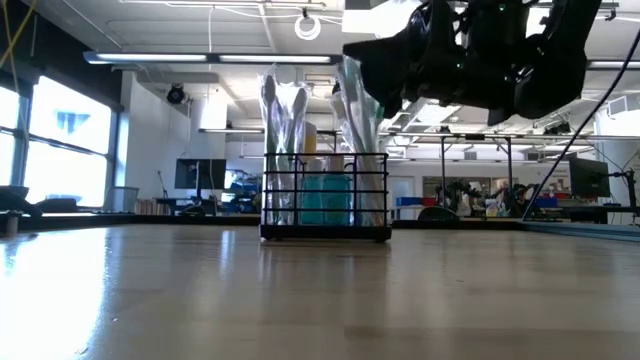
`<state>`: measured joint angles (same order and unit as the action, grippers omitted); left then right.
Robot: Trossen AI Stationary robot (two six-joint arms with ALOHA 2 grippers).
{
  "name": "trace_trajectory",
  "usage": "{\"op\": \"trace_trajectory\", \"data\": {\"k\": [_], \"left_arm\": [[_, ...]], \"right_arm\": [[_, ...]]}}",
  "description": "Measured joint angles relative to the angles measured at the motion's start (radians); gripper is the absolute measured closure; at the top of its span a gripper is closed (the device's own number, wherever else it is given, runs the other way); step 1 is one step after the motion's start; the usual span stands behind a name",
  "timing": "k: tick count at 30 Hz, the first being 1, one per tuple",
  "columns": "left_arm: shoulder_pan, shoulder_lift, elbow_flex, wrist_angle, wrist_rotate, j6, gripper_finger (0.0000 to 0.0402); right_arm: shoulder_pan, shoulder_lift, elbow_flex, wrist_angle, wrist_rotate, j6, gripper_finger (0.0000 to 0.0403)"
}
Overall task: Pick & Place toothbrushing station
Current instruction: Put the green toothbrush into the right section wire organizer, then return to Home Position
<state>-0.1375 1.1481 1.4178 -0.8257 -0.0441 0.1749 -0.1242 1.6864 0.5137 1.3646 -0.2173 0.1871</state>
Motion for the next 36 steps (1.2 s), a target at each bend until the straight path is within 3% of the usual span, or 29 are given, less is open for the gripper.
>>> {"op": "trace_trajectory", "data": {"k": [13,21,26,29,32,36], "left_arm": [[0.000,0.000,0.000,-0.001,0.008,-0.003,0.0194],[0.000,-0.087,0.009,-0.090,-0.069,-0.055,0.0194],[0.000,-0.161,0.009,-0.126,-0.080,-0.255,0.0194],[0.000,-0.214,0.004,-0.201,-0.125,-0.284,0.0194],[0.000,-0.281,-0.047,-0.191,-0.158,-0.292,0.0194],[0.000,-0.400,-0.198,-0.088,-0.166,-0.311,0.0194]], "right_arm": [[0.007,-0.153,0.000,-0.117,0.005,-0.040,0.0231],[0.008,-0.465,0.000,-0.508,0.006,-0.052,0.0231],[0.014,-0.695,0.000,-0.744,-0.007,-0.018,0.0231],[0.015,-0.821,0.000,-0.861,-0.051,-0.010,0.0231],[0.016,-0.948,0.000,-0.968,-0.075,-0.024,0.0242],[0.015,-1.091,0.000,-1.125,-0.074,-0.023,0.0295]]}}
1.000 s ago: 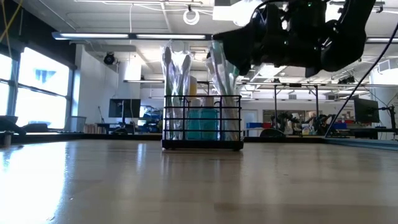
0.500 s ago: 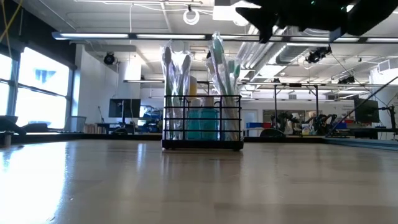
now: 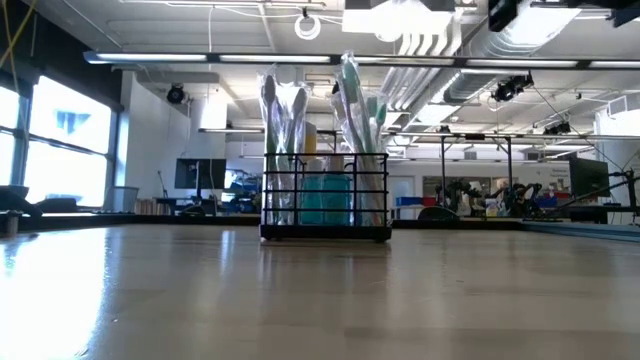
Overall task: Pick & Place toothbrushing station
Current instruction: Return to Home Position
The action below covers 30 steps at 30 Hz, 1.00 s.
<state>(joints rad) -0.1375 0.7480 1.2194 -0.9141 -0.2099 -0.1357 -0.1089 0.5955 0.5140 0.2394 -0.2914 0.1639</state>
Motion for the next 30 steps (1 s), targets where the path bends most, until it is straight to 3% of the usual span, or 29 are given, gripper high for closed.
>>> {"op": "trace_trajectory", "data": {"k": [5,12,18,21,26,30], "left_arm": [[0.000,-0.170,-0.252,0.144,-0.071,0.000,0.0194],[0.000,-0.366,-0.492,0.209,-0.070,-0.004,0.0194],[0.000,-0.513,-0.558,0.205,-0.070,-0.005,0.0195],[0.000,-0.585,-0.568,0.208,-0.070,-0.005,0.0207],[0.000,-0.679,-0.590,0.189,-0.075,-0.036,0.0263],[0.000,-0.702,-0.597,0.193,-0.094,-0.045,0.0330]], "right_arm": [[0.011,-0.161,0.000,-0.180,0.001,0.022,0.0389],[0.042,-0.248,-0.007,-0.314,0.113,-0.003,0.0400],[0.062,-0.259,-0.104,-0.266,0.142,0.032,0.0400],[0.061,-0.272,-0.199,-0.122,0.163,0.088,0.0400],[0.062,-0.282,-0.330,0.149,0.162,0.128,0.0400],[0.062,-0.281,-0.379,0.203,0.175,0.159,0.0400]]}}
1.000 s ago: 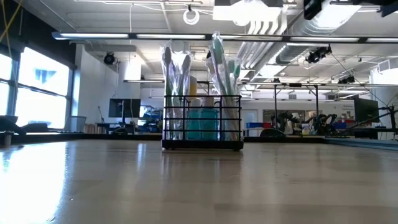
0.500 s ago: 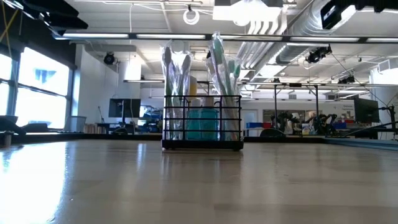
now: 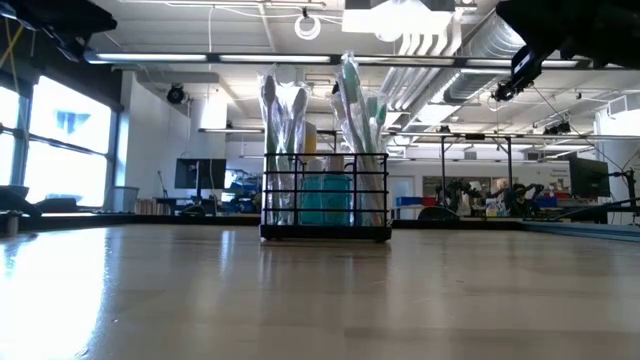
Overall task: Pick & Place toothbrushing station
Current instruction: Return to Home Position
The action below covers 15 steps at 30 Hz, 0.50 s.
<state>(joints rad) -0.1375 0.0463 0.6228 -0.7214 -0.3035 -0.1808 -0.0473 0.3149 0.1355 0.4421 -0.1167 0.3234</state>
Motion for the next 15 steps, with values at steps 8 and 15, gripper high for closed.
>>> {"op": "trace_trajectory", "data": {"k": [8,15], "left_arm": [[0.000,0.000,-0.072,0.063,0.038,-0.015,0.0390],[0.000,0.001,-0.238,0.249,0.217,-0.015,0.0399]], "right_arm": [[0.000,0.000,-0.092,0.121,0.036,0.013,0.0400],[0.000,0.010,-0.126,0.192,0.037,0.014,0.0400]]}}
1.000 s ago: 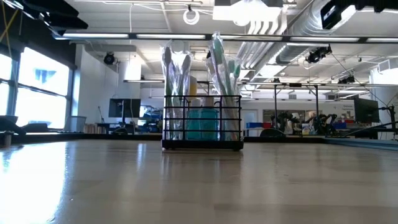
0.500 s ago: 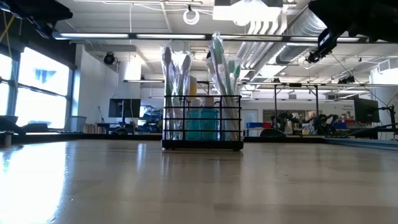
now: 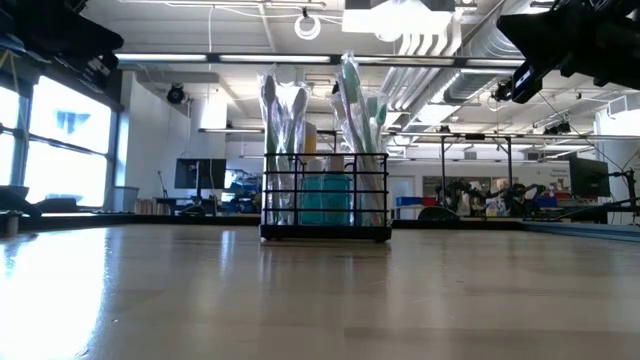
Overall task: Pick & Place toothbrushing station
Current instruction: Return to Home Position
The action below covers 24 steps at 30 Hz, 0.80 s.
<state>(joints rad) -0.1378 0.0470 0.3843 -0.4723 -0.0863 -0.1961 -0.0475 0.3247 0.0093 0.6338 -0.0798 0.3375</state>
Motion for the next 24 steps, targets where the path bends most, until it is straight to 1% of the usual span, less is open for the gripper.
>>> {"op": "trace_trajectory", "data": {"k": [3,10,14,17,19,21,24], "left_arm": [[0.000,0.000,-0.084,0.129,0.047,0.019,0.0401],[0.000,0.000,-0.233,0.294,0.069,0.037,0.0401],[0.000,0.000,-0.295,0.360,0.168,0.042,0.0401],[0.000,0.000,-0.340,0.445,0.222,0.025,0.0401],[0.000,0.002,-0.358,0.491,0.230,0.033,0.0401],[0.000,0.003,-0.369,0.501,0.227,0.062,0.0401],[0.000,0.002,-0.369,0.496,0.175,0.071,0.0401]], "right_arm": [[0.000,0.003,0.000,0.000,0.000,-0.013,0.0400],[0.000,0.020,-0.001,-0.023,-0.008,-0.030,0.0400],[0.000,0.021,-0.001,-0.057,-0.058,-0.016,0.0399],[0.000,0.021,-0.001,-0.072,-0.059,0.000,0.0399],[0.000,0.021,-0.001,-0.080,-0.058,0.000,0.0399],[0.000,0.021,-0.002,-0.080,-0.055,0.000,0.0399],[0.000,0.021,-0.002,-0.097,-0.053,0.000,0.0399]]}}
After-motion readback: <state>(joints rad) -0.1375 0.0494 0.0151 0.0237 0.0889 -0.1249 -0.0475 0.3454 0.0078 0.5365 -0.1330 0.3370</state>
